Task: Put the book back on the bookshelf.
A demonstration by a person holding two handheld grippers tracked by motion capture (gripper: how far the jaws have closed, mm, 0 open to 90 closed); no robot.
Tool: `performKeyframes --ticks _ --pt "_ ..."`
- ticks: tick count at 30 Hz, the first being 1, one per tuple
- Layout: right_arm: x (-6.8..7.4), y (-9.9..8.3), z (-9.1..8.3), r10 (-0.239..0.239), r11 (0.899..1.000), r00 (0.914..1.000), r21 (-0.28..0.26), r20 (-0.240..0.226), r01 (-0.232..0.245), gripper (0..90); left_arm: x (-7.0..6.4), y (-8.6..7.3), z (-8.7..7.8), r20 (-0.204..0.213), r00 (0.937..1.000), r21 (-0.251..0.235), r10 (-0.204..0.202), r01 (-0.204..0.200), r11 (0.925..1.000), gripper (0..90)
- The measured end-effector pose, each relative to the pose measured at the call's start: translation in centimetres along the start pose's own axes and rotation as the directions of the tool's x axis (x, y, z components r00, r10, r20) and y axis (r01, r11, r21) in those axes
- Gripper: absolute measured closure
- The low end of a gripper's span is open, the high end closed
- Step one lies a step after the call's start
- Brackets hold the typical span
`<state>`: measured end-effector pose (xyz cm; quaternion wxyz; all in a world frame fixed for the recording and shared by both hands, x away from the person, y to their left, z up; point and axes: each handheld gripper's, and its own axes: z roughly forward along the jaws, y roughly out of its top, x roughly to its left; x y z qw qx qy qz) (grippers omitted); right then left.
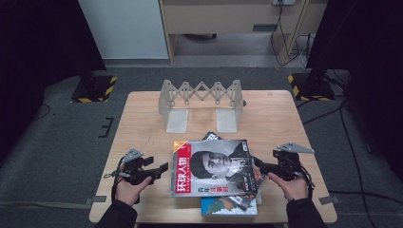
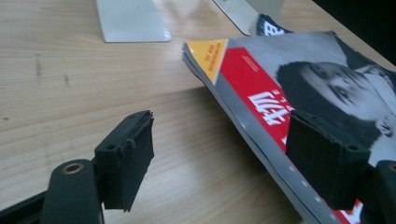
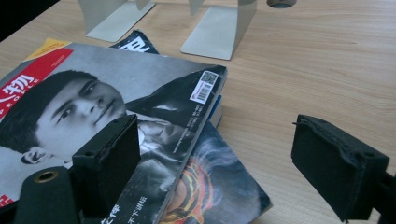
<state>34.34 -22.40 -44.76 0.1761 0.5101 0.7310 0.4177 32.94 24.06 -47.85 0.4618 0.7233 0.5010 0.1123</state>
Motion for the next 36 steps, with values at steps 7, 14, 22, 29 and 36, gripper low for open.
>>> performKeyframes --ticks 7,14,22,29,36 --pt "1.4 -0.5 0.8 -0.030 0.999 0.9990 0.031 -0.033 0.031 15.9 -1.6 -0.9 0.2 0.039 0.9988 0.041 0.029 -0.030 0.9987 23.0" --pt "2.3 -1.3 1.5 -0.052 0.996 0.9976 0.065 -0.045 0.055 18.6 -2.4 -1.6 0.6 0.050 0.9981 0.082 0.035 -0.039 0.9958 25.7" --pt "2.7 -2.2 2.1 -0.060 0.994 0.9962 0.088 -0.063 0.066 20.3 -2.8 -1.8 0.9 0.065 0.9978 0.110 0.010 -0.017 0.9938 29.3" --pt "2.9 -2.7 2.5 -0.055 0.992 0.9954 0.111 -0.079 0.063 20.4 -3.4 -2.3 1.0 0.078 0.9969 0.132 0.000 -0.011 0.9912 30.1" --pt "3.2 -3.1 2.7 -0.058 0.990 0.9948 0.122 -0.084 0.068 18.4 -3.8 -2.6 1.4 0.121 0.9926 0.154 -0.010 -0.009 0.9880 25.8"
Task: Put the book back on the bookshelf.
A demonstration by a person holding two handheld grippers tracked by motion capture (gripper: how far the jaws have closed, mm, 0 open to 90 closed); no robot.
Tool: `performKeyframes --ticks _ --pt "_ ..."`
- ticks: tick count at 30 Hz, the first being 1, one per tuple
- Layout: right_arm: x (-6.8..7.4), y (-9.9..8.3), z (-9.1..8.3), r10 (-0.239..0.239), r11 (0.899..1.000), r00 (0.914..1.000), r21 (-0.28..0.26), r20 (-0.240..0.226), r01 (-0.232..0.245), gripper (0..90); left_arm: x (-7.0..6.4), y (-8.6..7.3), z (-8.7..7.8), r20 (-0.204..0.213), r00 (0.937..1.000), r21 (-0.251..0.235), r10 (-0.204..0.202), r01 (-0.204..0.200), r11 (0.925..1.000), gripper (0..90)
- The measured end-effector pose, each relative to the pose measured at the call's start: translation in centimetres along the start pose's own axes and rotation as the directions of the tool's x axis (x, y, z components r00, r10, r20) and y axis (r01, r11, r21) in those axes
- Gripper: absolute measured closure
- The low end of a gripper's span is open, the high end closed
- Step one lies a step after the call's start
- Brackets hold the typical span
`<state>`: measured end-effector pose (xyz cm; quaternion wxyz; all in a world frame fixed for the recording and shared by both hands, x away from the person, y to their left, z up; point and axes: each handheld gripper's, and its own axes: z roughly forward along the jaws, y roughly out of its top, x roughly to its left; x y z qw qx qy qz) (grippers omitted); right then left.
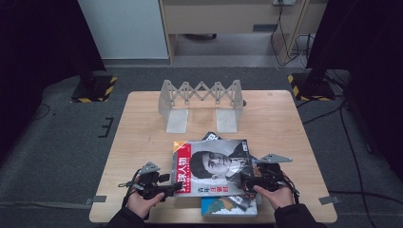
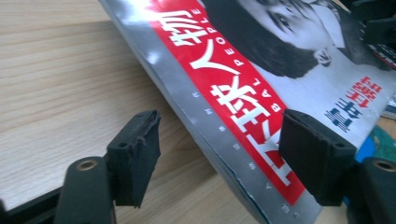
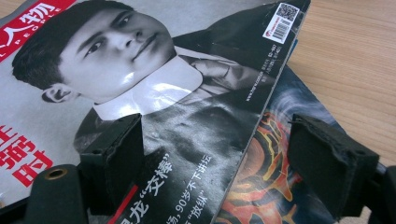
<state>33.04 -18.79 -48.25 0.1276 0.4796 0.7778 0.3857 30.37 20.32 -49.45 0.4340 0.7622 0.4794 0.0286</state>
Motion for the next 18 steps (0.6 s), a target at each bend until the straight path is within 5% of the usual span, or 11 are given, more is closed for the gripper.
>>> performKeyframes --ticks 10,18 --pt "0.0 0.0 0.1 -0.011 1.000 0.9999 -0.004 -0.003 0.011 18.1 -0.1 -0.2 0.8 0.064 0.9978 0.035 -0.020 0.018 0.9992 20.5" --pt "0.1 0.0 0.3 -0.012 1.000 0.9999 -0.004 -0.006 0.012 19.3 0.0 -0.2 2.0 0.137 0.9879 0.063 -0.073 0.065 0.9959 18.0"
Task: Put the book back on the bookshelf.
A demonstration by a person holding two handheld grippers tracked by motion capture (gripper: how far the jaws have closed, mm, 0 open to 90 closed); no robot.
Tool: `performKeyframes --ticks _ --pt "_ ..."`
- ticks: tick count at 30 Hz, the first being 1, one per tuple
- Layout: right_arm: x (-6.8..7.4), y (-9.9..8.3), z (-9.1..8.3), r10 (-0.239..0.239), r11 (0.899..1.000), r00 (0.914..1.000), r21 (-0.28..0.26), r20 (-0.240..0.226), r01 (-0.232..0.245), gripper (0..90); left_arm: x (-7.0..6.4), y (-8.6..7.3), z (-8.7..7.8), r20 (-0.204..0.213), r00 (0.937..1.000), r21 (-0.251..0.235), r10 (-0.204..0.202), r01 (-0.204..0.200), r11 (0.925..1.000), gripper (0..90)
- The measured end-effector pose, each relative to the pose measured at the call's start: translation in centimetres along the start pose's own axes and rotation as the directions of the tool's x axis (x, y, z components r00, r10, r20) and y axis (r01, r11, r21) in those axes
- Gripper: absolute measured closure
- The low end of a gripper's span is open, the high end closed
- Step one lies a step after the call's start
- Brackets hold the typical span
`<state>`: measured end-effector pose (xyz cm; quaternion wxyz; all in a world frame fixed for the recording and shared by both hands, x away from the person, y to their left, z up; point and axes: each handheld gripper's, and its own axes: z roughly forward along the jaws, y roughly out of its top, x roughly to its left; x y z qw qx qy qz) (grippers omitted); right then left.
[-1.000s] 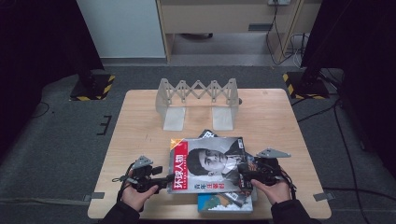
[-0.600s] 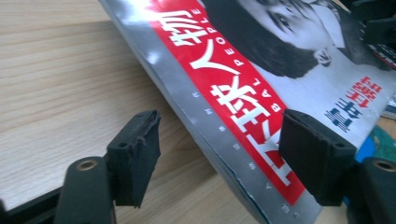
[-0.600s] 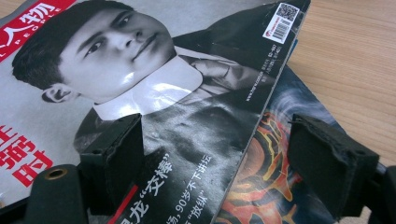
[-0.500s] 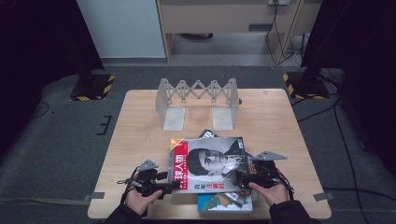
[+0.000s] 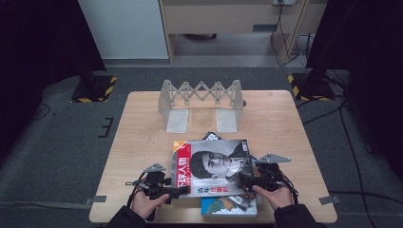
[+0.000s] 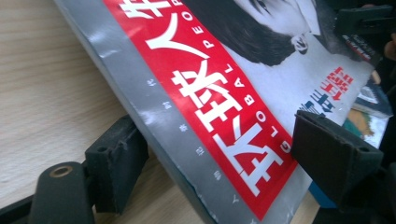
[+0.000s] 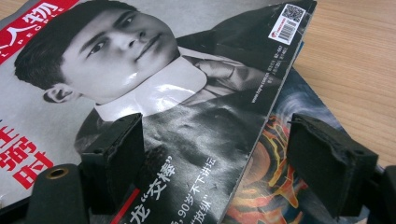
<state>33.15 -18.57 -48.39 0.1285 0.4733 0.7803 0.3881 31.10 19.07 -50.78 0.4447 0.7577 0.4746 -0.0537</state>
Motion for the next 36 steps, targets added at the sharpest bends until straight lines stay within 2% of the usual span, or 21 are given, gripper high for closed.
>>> performKeyframes --ticks 1,3,8,9,10,11,12,13,14,15,21,23,24,25,28,29,30,31,33,34,36 --pt "-0.1 0.0 0.0 0.003 1.000 1.0000 0.000 -0.004 -0.003 19.3 0.2 0.1 0.2 0.028 0.9995 0.009 -0.015 0.015 0.9998 18.8" --pt "-0.1 0.0 0.0 0.002 1.000 1.0000 0.003 -0.004 -0.002 19.3 0.2 0.1 0.3 0.053 0.9983 0.012 -0.024 0.024 0.9996 20.5" --pt "0.0 0.0 0.1 -0.005 1.000 1.0000 0.007 0.000 0.005 18.8 0.2 0.5 -0.2 0.066 0.9978 -0.001 -0.008 0.008 1.0000 29.6" --pt "0.1 0.0 0.1 -0.003 1.000 1.0000 0.008 -0.002 0.003 18.5 0.4 0.6 -0.7 0.095 0.9952 -0.023 -0.022 0.024 0.9994 31.6" --pt "0.1 0.0 0.1 -0.003 1.000 1.0000 0.008 -0.002 0.003 18.5 0.4 0.6 -0.7 0.095 0.9952 -0.023 -0.022 0.024 0.9994 32.9" --pt "0.0 0.0 0.1 -0.002 1.000 1.0000 0.007 -0.005 0.002 18.0 0.4 0.8 -1.1 0.144 0.9881 -0.060 -0.053 0.062 0.9963 34.4" --pt "0.0 0.0 0.1 -0.002 1.000 1.0000 0.008 -0.006 0.002 17.7 0.4 0.8 -1.1 0.144 0.9881 -0.060 -0.053 0.062 0.9963 35.5" --pt "0.0 0.0 0.2 -0.005 1.000 1.0000 0.007 -0.007 0.005 17.2 0.4 0.9 -1.4 0.179 0.9815 -0.102 -0.068 0.087 0.9910 36.5" --pt "0.0 0.0 0.2 -0.005 1.000 1.0000 0.007 -0.007 0.005 17.2 0.4 0.9 -1.4 0.179 0.9815 -0.102 -0.068 0.087 0.9910 37.6" --pt "0.0 -0.1 0.2 -0.003 1.000 0.9999 0.005 -0.012 0.003 17.2 0.3 1.0 -1.5 0.202 0.9772 -0.123 -0.066 0.092 0.9881 38.5" --pt "0.1 0.0 0.2 0.006 1.000 0.9996 -0.003 -0.026 -0.006 17.2 0.0 1.2 -0.9 0.198 0.9782 -0.095 -0.063 0.083 0.9920 46.7" --pt "0.1 0.0 0.2 0.008 1.000 0.9995 -0.004 -0.032 -0.009 17.2 0.3 1.3 -0.7 0.233 0.9665 -0.088 -0.107 0.130 0.9876 48.7" --pt "0.0 -0.1 0.2 0.008 1.000 0.9995 -0.007 -0.032 -0.008 17.2 0.3 1.3 -0.7 0.233 0.9665 -0.088 -0.107 0.130 0.9876 49.5" --pt "0.0 -0.1 0.2 0.010 1.000 0.9994 -0.007 -0.033 -0.010 17.2 0.5 1.3 -0.5 0.256 0.9594 -0.090 -0.117 0.145 0.9854 49.4" --pt "0.0 -0.1 0.2 0.008 1.000 0.9994 -0.008 -0.032 -0.008 17.1 0.2 1.2 0.0 0.266 0.9588 -0.082 -0.099 0.124 0.9889 46.1" --pt "0.0 -0.1 0.2 0.010 1.000 0.9994 -0.009 -0.032 -0.010 17.1 0.0 1.1 0.3 0.249 0.9653 -0.066 -0.081 0.100 0.9928 46.2" --pt "0.0 -0.1 0.2 0.010 1.000 0.9994 -0.009 -0.032 -0.010 17.1 0.0 1.1 0.3 0.249 0.9653 -0.066 -0.081 0.100 0.9928 47.5" --pt "0.0 -0.1 0.2 0.013 1.000 0.9994 -0.010 -0.032 -0.013 17.1 -0.2 1.0 0.6 0.228 0.9711 -0.028 -0.070 0.078 0.9966 49.3" --pt "0.0 -0.1 0.2 0.010 1.000 0.9994 -0.009 -0.032 -0.010 17.1 -0.2 1.0 0.7 0.214 0.9740 -0.019 -0.074 0.080 0.9966 53.1" --pt "0.0 -0.1 0.2 0.010 1.000 0.9994 -0.009 -0.032 -0.010 17.1 -0.2 1.0 0.7 0.210 0.9742 -0.015 -0.084 0.089 0.9959 53.1" --pt "0.0 0.0 0.2 0.011 1.000 0.9994 -0.007 -0.034 -0.011 17.1 -0.1 1.1 0.3 0.213 0.9721 -0.027 -0.098 0.106 0.9940 61.5"
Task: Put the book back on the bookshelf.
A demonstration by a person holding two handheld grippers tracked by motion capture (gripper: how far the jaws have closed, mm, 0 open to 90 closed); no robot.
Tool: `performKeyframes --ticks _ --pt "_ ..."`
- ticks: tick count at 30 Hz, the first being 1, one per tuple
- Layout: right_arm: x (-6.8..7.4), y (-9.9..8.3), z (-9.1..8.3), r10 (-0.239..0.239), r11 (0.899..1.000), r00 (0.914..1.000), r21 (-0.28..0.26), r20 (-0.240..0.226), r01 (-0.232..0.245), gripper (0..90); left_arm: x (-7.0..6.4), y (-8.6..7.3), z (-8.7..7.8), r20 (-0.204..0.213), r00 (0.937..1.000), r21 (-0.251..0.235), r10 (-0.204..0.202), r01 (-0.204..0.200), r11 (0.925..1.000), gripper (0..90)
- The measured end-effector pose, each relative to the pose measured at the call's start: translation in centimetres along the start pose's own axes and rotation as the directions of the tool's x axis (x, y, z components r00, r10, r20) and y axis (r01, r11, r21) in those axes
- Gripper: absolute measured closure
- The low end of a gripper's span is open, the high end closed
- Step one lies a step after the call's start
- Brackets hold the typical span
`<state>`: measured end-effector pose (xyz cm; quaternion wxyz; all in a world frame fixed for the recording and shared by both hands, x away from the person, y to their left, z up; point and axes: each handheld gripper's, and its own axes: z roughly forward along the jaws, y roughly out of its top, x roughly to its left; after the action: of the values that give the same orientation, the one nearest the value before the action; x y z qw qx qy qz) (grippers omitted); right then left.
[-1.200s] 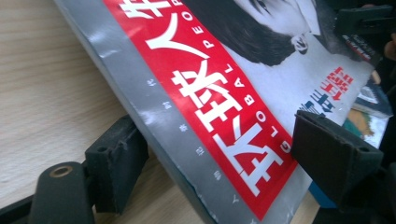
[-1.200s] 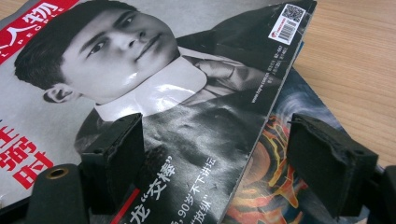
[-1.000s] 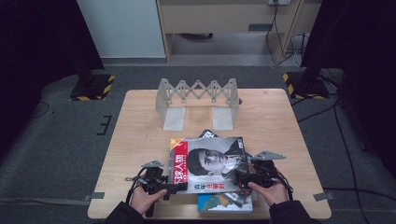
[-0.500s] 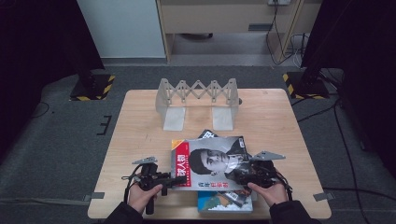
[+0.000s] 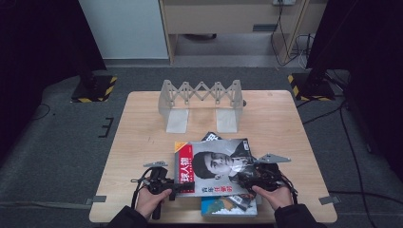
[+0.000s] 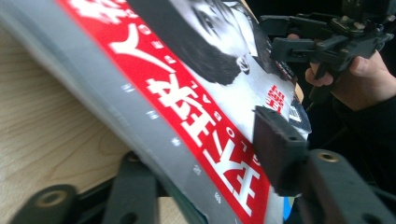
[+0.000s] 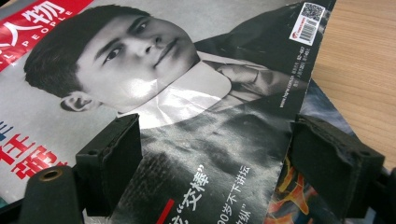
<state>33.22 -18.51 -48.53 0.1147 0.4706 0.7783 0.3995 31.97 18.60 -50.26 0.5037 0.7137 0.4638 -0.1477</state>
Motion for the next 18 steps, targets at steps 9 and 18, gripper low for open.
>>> performKeyframes --ticks 9,18 --pt "-0.2 0.1 0.0 0.018 1.000 0.9997 -0.009 -0.014 -0.018 15.6 -0.3 1.0 -1.0 0.007 0.9975 -0.015 -0.071 0.071 0.9974 77.1" --pt "-1.1 0.3 -0.4 0.039 0.998 0.9992 -0.044 0.011 -0.039 12.1 -0.2 2.1 -2.0 -0.004 0.9952 -0.060 -0.098 0.097 0.9935 81.4"
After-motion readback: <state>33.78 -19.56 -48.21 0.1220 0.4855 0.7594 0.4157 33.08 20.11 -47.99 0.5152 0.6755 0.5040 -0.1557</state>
